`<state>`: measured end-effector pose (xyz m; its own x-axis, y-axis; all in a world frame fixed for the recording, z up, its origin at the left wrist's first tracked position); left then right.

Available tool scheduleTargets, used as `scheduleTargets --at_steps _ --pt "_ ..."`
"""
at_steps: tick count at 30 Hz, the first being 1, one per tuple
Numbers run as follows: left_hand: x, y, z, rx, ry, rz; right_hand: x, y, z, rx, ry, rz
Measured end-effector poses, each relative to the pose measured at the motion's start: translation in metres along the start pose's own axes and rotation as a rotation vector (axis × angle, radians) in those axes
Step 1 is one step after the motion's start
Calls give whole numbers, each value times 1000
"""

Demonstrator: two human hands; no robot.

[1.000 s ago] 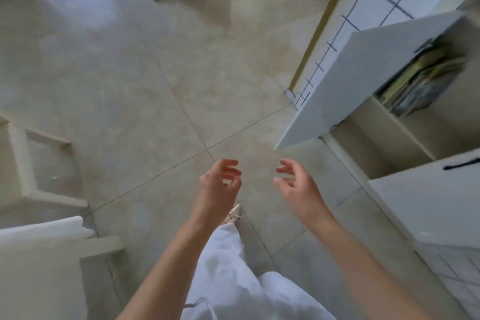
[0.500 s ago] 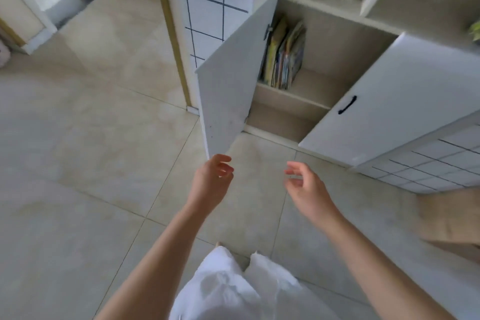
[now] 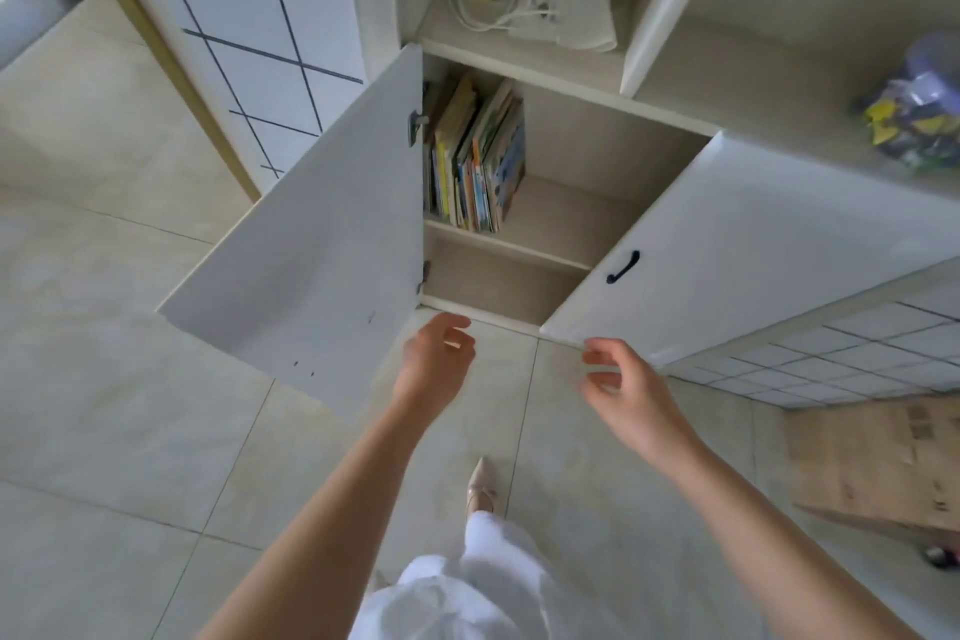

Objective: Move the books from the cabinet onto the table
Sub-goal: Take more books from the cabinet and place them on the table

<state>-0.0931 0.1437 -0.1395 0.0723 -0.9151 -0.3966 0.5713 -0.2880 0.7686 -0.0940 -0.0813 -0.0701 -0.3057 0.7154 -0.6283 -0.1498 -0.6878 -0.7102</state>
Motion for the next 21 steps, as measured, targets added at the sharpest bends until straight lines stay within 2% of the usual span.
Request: scheduleTargets --at_steps 6,12,19,21 --pt "19 32 -68 -59 -18 54 -26 -34 -115 -155 -89 151" --pt "16 56 -149 -16 -10 -13 -5 -75 -226 -109 -185 127" --pt "14 76 -242 22 51 -20 28 -105 -324 95 -141 24" --pt "19 79 -267 23 83 24 40 -103 -348 205 -159 -69"
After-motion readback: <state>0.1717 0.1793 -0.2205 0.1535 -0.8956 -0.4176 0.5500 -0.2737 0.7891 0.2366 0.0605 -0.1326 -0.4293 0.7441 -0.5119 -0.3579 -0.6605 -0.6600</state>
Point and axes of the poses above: each hand's wrist, its own z-axis away from the middle knuckle, its own x-axis out of the palm, y = z × x, the point moved 6 cm from there along -z, towards the middle knuckle, and after that the axes turned 6 degrees about -x, right-handed, at the moved point
